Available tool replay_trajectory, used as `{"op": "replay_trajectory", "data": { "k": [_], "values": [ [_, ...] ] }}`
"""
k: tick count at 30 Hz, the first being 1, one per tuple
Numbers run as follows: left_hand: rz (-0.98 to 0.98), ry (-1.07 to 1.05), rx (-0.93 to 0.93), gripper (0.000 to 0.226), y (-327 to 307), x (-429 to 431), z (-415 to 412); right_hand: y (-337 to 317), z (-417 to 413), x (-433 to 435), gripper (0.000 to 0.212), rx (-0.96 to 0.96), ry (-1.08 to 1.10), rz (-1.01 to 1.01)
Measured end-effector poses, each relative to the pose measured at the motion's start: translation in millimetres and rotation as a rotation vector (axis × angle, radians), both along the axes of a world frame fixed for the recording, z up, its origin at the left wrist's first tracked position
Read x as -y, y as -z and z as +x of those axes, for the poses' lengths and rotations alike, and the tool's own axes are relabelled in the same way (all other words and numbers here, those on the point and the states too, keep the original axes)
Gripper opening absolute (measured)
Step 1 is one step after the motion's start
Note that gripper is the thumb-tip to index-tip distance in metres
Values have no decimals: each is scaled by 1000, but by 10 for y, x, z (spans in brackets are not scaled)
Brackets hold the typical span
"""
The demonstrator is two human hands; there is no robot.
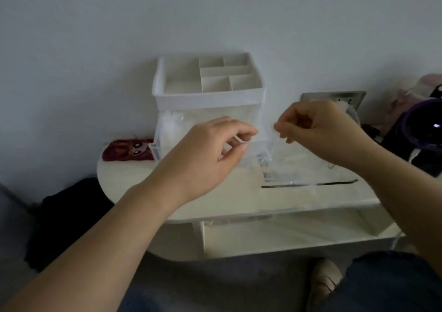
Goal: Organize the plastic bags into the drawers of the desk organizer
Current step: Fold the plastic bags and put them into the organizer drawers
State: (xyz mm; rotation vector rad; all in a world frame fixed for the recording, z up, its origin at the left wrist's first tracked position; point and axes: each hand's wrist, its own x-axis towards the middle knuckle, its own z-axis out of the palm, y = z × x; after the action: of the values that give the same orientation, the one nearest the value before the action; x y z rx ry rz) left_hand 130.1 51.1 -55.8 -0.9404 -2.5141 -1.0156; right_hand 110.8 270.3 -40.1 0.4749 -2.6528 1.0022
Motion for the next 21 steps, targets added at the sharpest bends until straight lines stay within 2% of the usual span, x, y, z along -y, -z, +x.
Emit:
{"op": "replay_trajectory", "data": {
  "k": [2,5,7,9,15,18,21],
  "values": [
    [-109,76,4,26,194,-142,77,246,-14,-185,14,89,33,34],
    [-313,121,76,23,565,-376,49,617,-63,-447,12,312,51,323],
    [-419,97,121,22,813,-525,-36,843,-58,-549,15,408,15,490],
    [-504,52,138,24,1034,-635,-142,1016,-35,-571,22,453,-20,529],
    [-731,-34,227,38,1442,-836,-379,1320,-49,-603,39,508,-27,615],
    [-747,-72,277,57,1529,-905,-426,1368,-82,-663,49,502,-52,666],
    [-676,-99,269,64,1556,-942,-451,1344,-110,-673,54,378,-19,713]
  ]
}}
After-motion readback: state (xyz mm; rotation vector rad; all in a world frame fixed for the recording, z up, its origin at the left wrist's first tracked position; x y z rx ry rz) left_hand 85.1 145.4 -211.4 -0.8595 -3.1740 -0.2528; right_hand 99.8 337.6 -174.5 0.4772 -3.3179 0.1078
